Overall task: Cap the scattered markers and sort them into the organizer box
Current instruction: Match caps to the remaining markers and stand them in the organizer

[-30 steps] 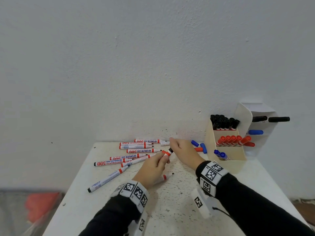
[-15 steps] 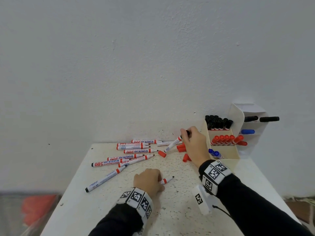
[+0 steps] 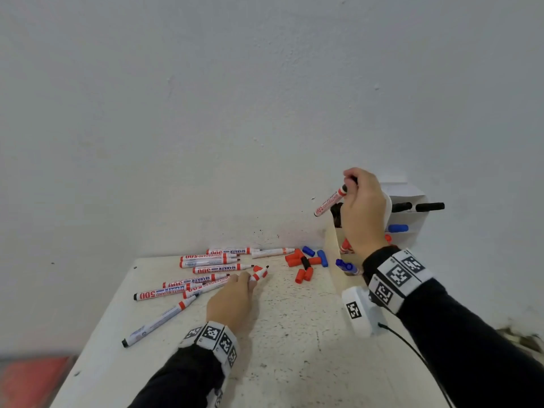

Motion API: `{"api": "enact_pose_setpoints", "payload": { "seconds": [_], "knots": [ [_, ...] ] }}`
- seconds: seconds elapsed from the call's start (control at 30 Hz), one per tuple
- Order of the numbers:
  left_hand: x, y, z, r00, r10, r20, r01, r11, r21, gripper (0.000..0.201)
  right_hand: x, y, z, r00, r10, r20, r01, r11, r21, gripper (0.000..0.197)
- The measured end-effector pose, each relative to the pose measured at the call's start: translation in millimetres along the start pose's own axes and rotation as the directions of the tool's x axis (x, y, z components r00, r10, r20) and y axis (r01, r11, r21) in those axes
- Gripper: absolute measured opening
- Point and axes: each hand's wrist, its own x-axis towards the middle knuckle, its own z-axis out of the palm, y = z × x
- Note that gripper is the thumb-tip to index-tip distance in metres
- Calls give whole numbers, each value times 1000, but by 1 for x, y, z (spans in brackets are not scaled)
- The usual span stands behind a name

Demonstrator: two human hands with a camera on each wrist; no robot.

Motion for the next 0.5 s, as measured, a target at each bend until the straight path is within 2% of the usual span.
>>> {"api": "enact_pose_setpoints", "payload": {
  "seconds": [0.07, 0.2, 0.37, 0.5],
  "knots": [
    [-1, 3, 1, 1000, 8, -16, -8, 1000, -14, 39, 15, 4, -16, 999, -11, -36, 10, 1000, -28, 24],
    [1, 2, 8, 999, 20, -27, -20, 1000, -10, 38, 28, 13, -39, 999, -45, -17, 44, 999, -30, 25],
    [3, 0, 12, 1000, 12, -18, -12, 1000, -17, 37, 29, 36, -44, 995, 28, 97, -13, 989, -146, 26],
    [3, -1, 14, 1000, 12, -24, -13, 1000, -25, 36, 27, 54, -37, 983, 50, 177, -8, 972, -234, 24]
  ]
}}
